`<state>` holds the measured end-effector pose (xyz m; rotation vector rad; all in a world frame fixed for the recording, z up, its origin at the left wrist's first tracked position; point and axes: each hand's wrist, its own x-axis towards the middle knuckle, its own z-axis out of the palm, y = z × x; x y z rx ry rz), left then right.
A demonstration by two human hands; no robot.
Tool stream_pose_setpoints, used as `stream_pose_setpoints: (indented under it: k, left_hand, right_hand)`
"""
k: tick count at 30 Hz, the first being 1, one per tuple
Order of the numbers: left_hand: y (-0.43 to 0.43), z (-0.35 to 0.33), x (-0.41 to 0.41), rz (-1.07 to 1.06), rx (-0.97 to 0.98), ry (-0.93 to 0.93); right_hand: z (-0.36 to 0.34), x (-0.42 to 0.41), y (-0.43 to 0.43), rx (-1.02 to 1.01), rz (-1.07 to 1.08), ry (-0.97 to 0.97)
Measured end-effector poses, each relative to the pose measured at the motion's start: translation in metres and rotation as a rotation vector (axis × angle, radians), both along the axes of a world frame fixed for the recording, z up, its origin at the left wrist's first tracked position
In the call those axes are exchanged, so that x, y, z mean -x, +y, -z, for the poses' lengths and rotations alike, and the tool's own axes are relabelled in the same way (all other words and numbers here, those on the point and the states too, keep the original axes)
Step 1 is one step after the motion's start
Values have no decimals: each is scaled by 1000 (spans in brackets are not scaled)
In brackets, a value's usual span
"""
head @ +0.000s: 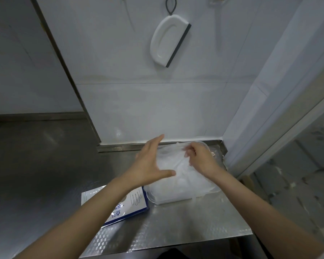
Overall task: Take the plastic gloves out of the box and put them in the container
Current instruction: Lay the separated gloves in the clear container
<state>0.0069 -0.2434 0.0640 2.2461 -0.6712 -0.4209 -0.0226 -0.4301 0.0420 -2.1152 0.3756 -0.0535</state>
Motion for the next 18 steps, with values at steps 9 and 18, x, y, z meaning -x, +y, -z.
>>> stream_pose_setpoints:
  k: [9,18]
  left_hand:
    - [-19,3,-40,-96,106,-50]
    - [-37,-51,-48,-158,409,-165]
  right_hand:
    - [-7,10,-16,106,-307,143]
    - [-46,-7,-42,201,32,-390]
